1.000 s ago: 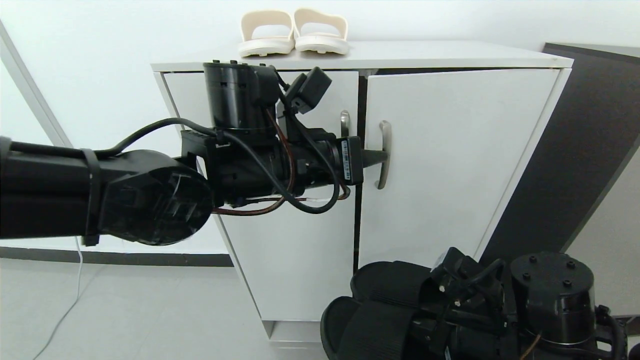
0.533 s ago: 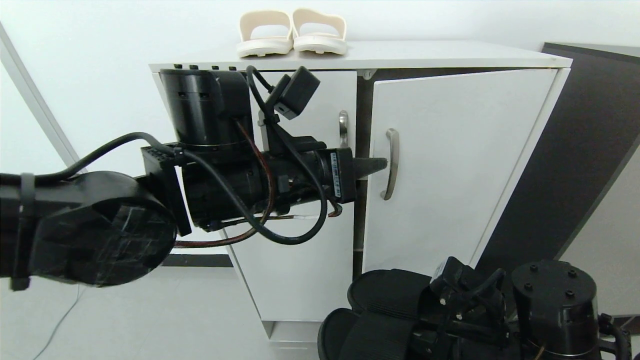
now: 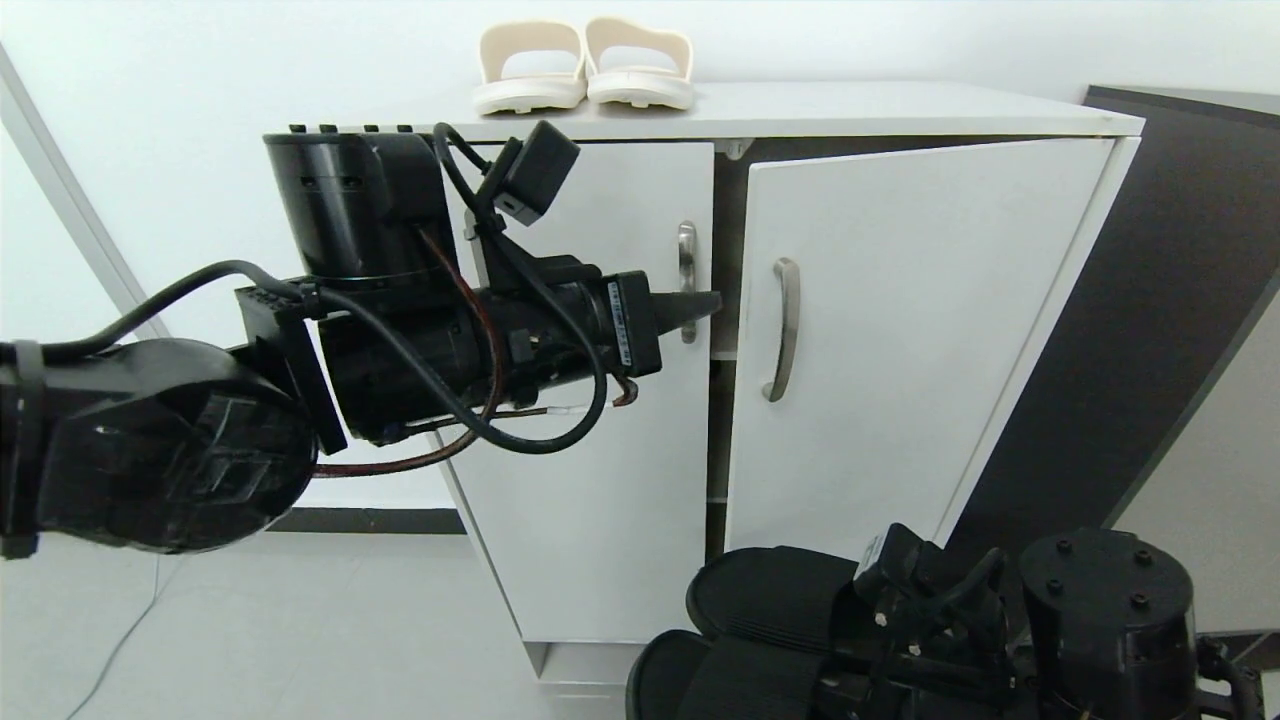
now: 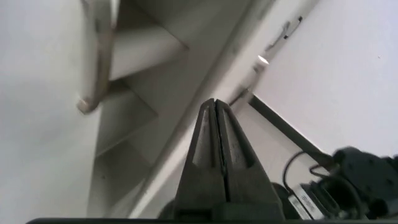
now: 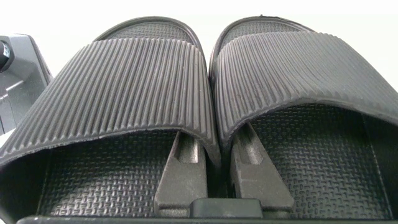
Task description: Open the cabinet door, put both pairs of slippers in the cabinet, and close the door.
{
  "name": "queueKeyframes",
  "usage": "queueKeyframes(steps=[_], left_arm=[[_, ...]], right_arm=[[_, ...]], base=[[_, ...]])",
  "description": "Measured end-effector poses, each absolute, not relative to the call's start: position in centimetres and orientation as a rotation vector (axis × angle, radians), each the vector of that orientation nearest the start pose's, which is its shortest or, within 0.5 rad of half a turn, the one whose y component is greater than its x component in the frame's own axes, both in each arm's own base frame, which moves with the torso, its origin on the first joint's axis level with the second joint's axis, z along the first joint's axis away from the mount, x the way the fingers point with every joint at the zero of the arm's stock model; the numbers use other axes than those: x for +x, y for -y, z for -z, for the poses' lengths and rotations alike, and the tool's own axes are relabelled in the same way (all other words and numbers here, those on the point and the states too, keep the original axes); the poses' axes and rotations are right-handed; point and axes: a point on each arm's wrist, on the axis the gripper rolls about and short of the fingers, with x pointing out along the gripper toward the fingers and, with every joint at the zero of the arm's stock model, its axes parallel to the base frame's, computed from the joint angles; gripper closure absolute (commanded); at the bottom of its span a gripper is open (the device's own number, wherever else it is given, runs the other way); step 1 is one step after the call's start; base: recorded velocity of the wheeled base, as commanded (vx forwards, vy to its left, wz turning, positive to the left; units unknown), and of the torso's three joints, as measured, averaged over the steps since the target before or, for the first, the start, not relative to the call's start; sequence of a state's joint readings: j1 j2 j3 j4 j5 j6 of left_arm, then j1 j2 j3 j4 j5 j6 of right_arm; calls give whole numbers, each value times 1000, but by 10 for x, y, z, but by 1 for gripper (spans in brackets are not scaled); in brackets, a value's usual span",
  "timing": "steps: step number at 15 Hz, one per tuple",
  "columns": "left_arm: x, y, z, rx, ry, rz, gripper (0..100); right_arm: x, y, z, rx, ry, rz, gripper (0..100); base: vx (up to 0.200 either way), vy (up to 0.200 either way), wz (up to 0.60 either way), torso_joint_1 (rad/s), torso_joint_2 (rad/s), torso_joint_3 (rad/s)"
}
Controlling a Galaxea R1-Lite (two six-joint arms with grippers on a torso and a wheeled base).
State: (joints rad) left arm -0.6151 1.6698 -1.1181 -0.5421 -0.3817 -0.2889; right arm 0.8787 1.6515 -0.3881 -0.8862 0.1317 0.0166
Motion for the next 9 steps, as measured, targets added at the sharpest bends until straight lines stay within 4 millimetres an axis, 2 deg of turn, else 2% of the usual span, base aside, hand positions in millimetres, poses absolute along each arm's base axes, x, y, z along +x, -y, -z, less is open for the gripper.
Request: queueKeyframes(steps=[5, 9], left_arm=[[282, 204, -276, -278, -121, 980, 100], [295, 212, -277, -280, -110, 984, 100]], right_arm=[[153, -190, -117, -129, -376, -997, 100], [151, -191, -117, -132, -378, -1005, 100]], base=[[0, 0, 0, 0, 0, 0], [0, 0, 0, 0, 0, 0]])
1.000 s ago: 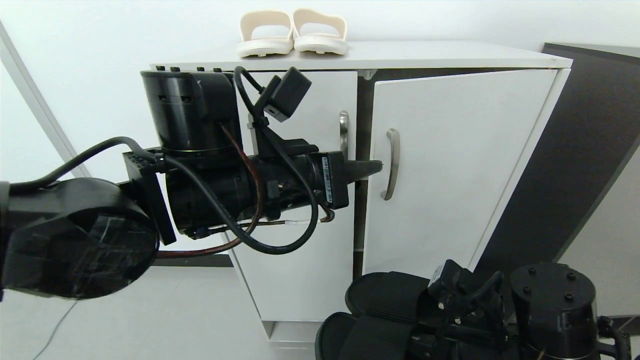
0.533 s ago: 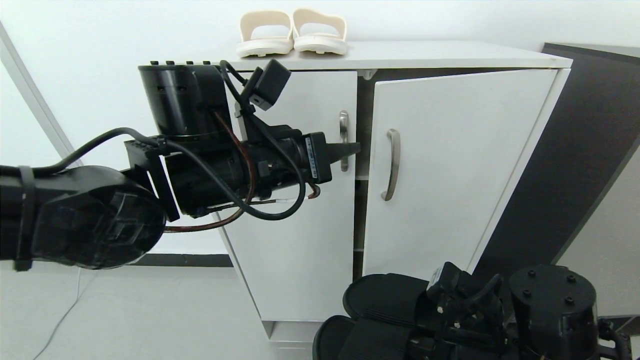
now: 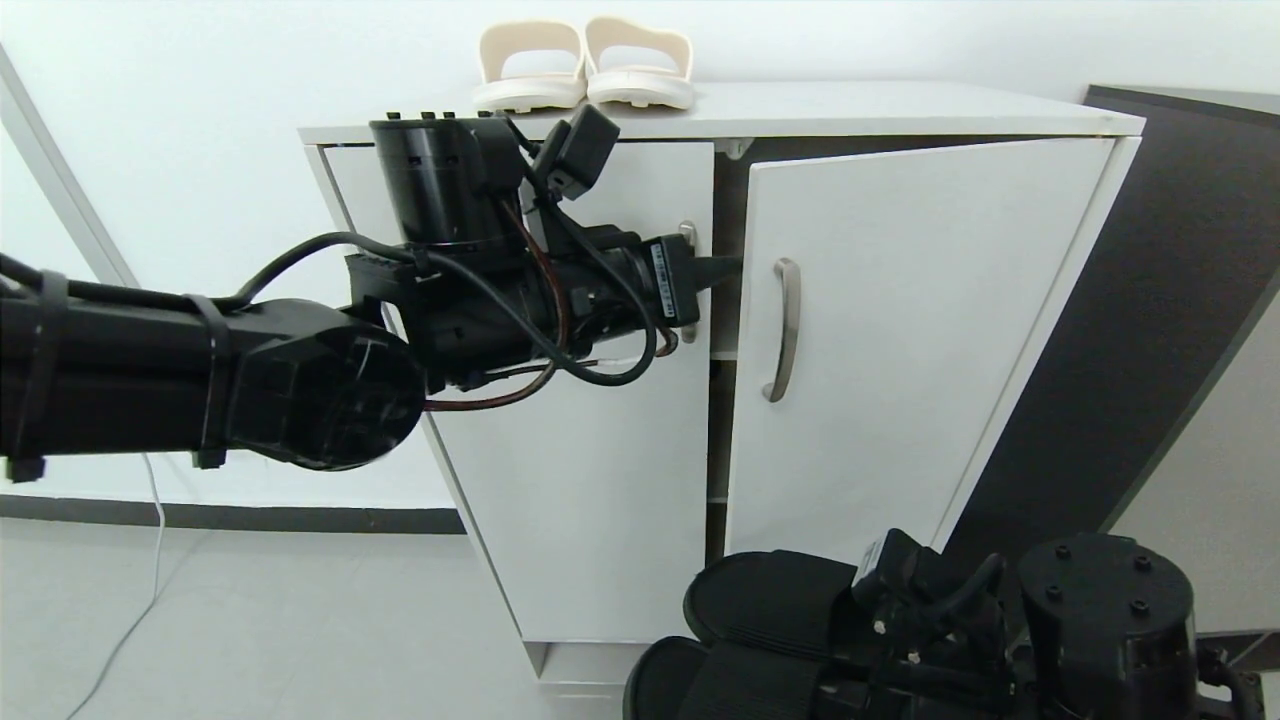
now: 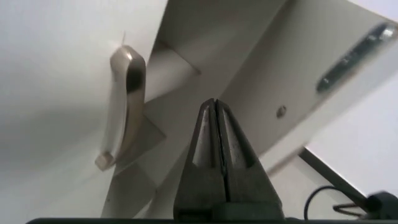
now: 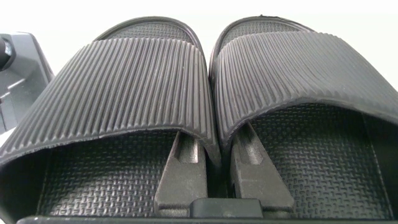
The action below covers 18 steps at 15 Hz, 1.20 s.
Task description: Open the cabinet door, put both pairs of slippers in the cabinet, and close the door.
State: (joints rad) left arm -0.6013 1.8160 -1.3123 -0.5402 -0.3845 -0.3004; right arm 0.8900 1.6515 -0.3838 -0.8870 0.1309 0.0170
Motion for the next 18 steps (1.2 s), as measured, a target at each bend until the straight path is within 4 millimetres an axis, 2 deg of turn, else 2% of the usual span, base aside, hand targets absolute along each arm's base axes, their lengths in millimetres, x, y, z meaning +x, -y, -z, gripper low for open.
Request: queueKeyframes(steps=[6, 13, 18], left_arm=[[303, 221, -273, -288, -117, 992, 100], [302, 224, -275, -336, -123, 1018, 100], [279, 255, -268, -320, -148, 1112, 100]], right_arm=[[144, -196, -117, -139, -373, -1037, 100], [139, -195, -114, -151, -387, -1049, 100], [130, -195, -113, -158, -390, -1084, 100]], base=[[0, 0, 0, 0, 0, 0], [-200, 0, 0, 4, 0, 2], [-200, 0, 0, -1, 0, 6]])
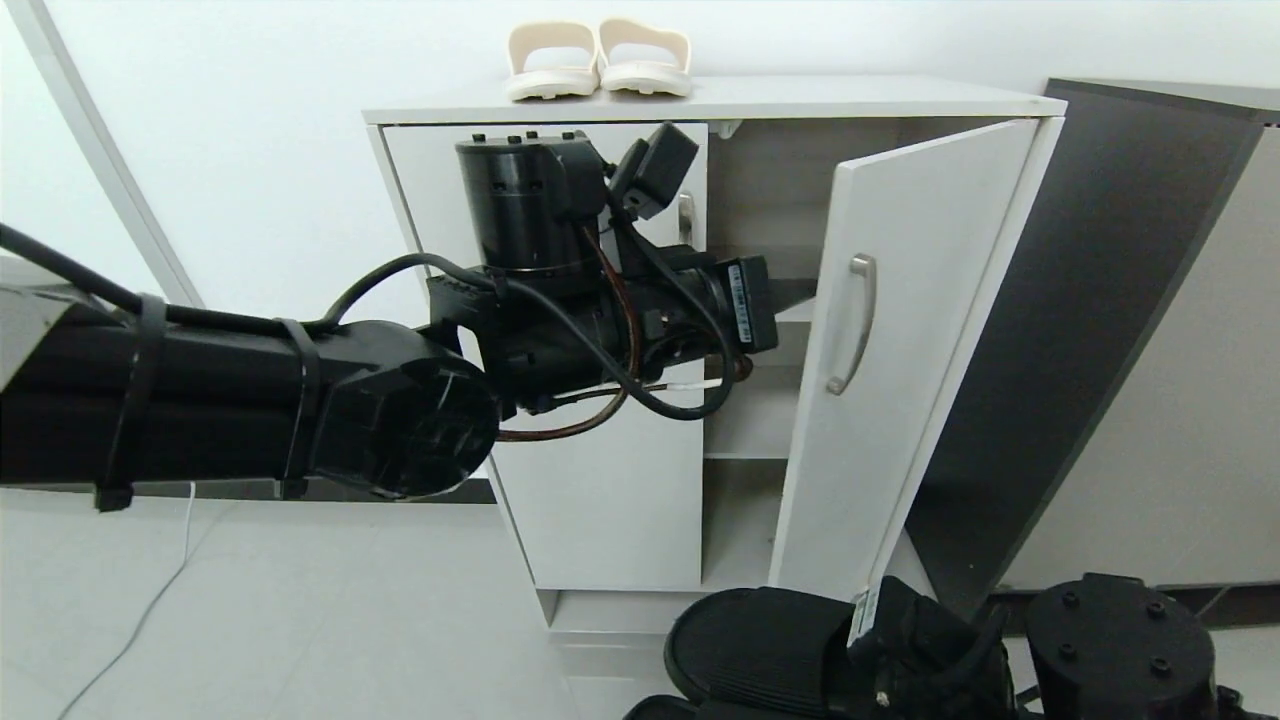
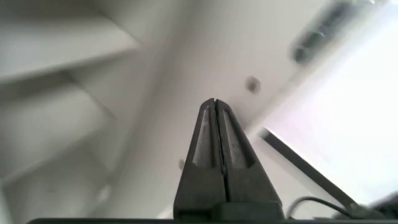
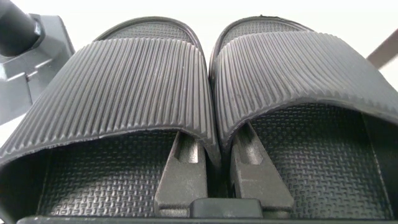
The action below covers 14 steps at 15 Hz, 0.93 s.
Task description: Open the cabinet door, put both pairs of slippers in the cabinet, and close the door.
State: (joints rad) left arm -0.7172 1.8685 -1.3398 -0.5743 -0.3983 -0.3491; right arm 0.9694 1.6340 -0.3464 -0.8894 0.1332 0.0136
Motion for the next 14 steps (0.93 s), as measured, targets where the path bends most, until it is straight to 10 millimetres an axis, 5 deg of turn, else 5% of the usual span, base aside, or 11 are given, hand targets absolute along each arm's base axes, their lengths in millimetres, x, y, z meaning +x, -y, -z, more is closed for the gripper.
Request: queueKeyframes(steps=[4, 7, 11, 14], left_arm=[[267, 269, -267, -324, -112, 1168, 100], [272, 259, -264, -328, -92, 1101, 100], [276, 203, -283, -295, -32, 893, 100], [248, 148, -300, -207, -42, 600, 100]], right_arm=[[129, -195, -114, -154, -385, -1091, 100], [140, -200, -120, -115, -370, -1035, 100], [174, -216, -129, -19, -337, -754, 100], [202, -222, -130, 1, -313, -586, 100]], base=[[-200, 0, 0, 0, -1, 1], [0, 0, 0, 0, 0, 0], [0, 0, 0, 0, 0, 0], [0, 0, 0, 0, 0, 0]])
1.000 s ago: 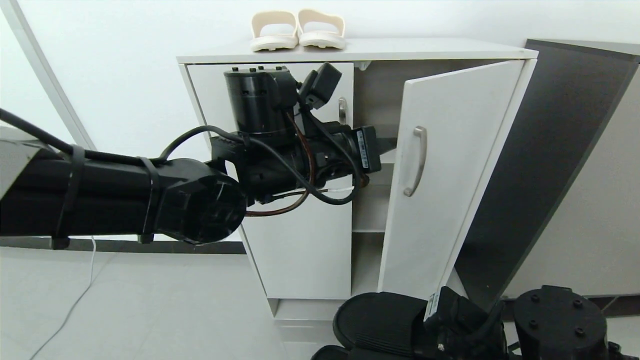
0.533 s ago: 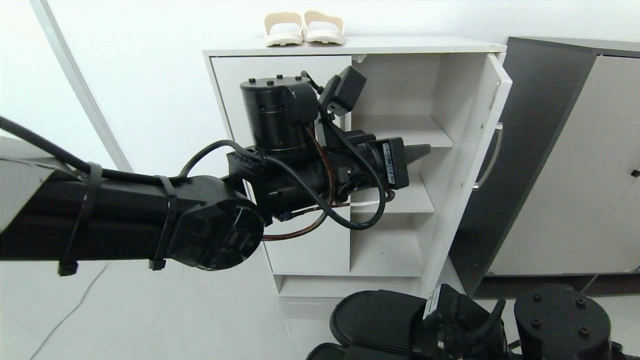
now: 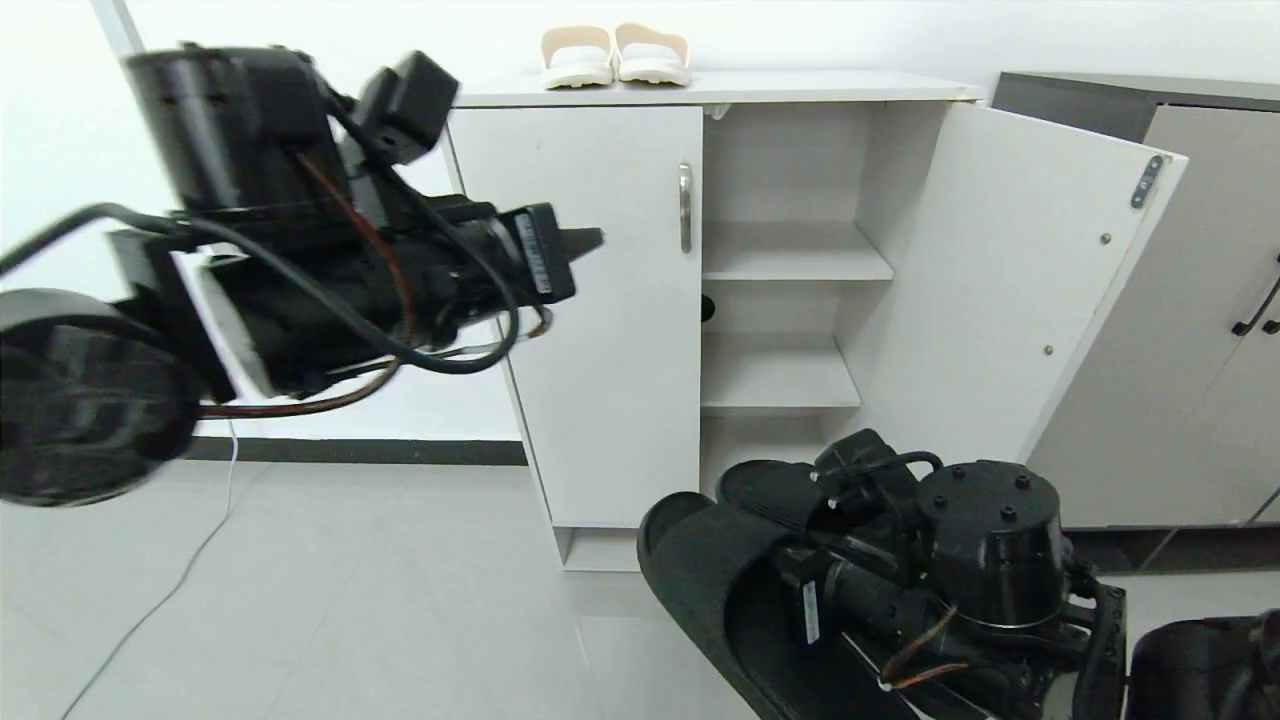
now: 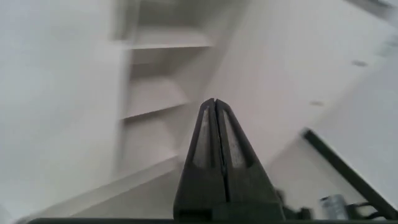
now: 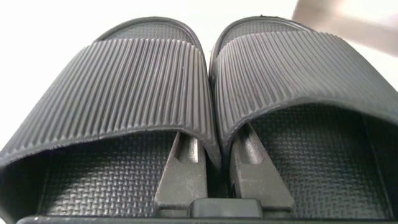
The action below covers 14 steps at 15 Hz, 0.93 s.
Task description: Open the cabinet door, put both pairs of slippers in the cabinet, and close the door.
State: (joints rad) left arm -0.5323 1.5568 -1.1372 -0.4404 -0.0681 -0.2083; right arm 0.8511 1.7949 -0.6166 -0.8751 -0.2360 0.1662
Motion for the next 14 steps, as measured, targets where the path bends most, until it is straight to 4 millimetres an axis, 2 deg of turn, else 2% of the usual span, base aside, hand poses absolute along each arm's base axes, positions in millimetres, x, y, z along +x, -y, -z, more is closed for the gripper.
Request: queueKeyframes(steps=[2, 4, 7, 8, 10, 12, 14], left_arm=[[205, 112, -307, -157, -31, 440, 100], [156, 77, -304, -103, -33, 295, 100], [77, 22, -279, -59, -44, 79, 100], [50, 8, -263, -50, -48, 1, 100], [7, -6, -221, -39, -42, -128, 100], [-18, -8, -169, -24, -71, -179, 100], [-26, -6, -126, -17, -87, -157, 100]], right_arm=[[222, -223, -132, 6, -285, -454, 100], [232, -223, -132, 12, -276, -417, 100], [235, -222, -132, 11, -272, -393, 100], [236, -222, -131, 10, -273, -393, 100], [235, -223, -130, 8, -275, -394, 100], [235, -223, -130, 7, -276, -397, 100], [235, -223, -130, 5, -277, -396, 100]], base=[[0, 0, 0, 0, 0, 0], [0, 0, 0, 0, 0, 0], [0, 0, 0, 0, 0, 0], [0, 0, 0, 0, 0, 0], [0, 0, 0, 0, 0, 0], [0, 0, 0, 0, 0, 0], [0, 0, 0, 0, 0, 0]])
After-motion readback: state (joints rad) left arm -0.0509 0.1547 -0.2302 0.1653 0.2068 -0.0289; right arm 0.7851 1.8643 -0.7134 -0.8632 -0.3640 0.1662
